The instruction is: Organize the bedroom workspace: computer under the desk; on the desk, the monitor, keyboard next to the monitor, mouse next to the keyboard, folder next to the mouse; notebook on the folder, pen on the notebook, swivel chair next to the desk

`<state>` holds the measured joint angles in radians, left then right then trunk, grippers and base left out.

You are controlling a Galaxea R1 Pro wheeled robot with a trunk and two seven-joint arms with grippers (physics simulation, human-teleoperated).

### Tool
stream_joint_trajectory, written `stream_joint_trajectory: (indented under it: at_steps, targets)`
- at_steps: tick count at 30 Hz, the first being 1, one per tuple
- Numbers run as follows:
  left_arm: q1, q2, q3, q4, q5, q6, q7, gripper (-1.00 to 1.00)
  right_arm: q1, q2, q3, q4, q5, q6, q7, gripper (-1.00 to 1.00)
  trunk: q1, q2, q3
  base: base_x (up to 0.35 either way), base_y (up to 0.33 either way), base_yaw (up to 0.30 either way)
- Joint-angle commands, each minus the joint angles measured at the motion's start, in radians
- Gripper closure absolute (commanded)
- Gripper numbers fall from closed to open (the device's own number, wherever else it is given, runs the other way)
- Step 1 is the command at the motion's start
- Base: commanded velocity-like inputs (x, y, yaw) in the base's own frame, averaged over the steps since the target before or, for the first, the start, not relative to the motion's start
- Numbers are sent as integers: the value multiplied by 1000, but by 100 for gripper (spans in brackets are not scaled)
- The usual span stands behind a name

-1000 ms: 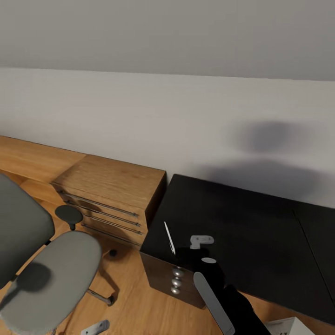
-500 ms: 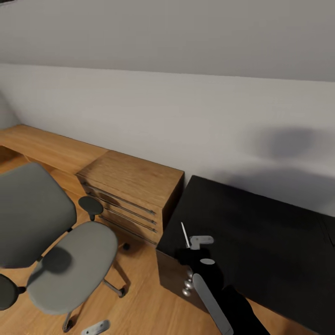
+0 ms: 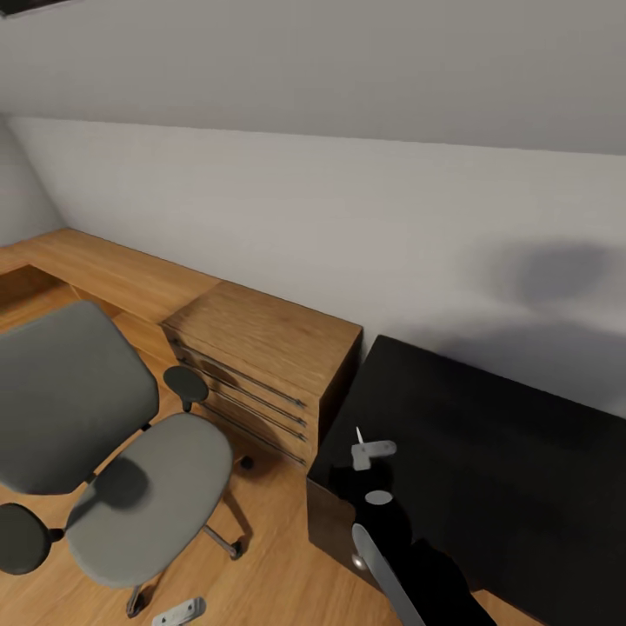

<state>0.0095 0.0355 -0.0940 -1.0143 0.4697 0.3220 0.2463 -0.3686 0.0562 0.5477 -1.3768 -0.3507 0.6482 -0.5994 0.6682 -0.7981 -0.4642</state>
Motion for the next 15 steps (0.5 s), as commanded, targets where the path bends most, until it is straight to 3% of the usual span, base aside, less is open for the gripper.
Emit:
stream_joint_trajectory:
  at_steps: [1,6,15]
  targets:
    - [0,1,-4,-3,10,3,10,-100,-1,0,2,4,4,-1,-10,-100,0,-1,-1,20,0,4]
    - [0,1,-4,-3,10,3,10,-100,-1,-1,-2,25,49,-10,-6,-100,0,-1,-1,7,0,1]
    - [0,1,-4,-4,10,2,10,-100,-2,-5,-3,64,57,-46,0,-100,0,-1,-1,1,0,0]
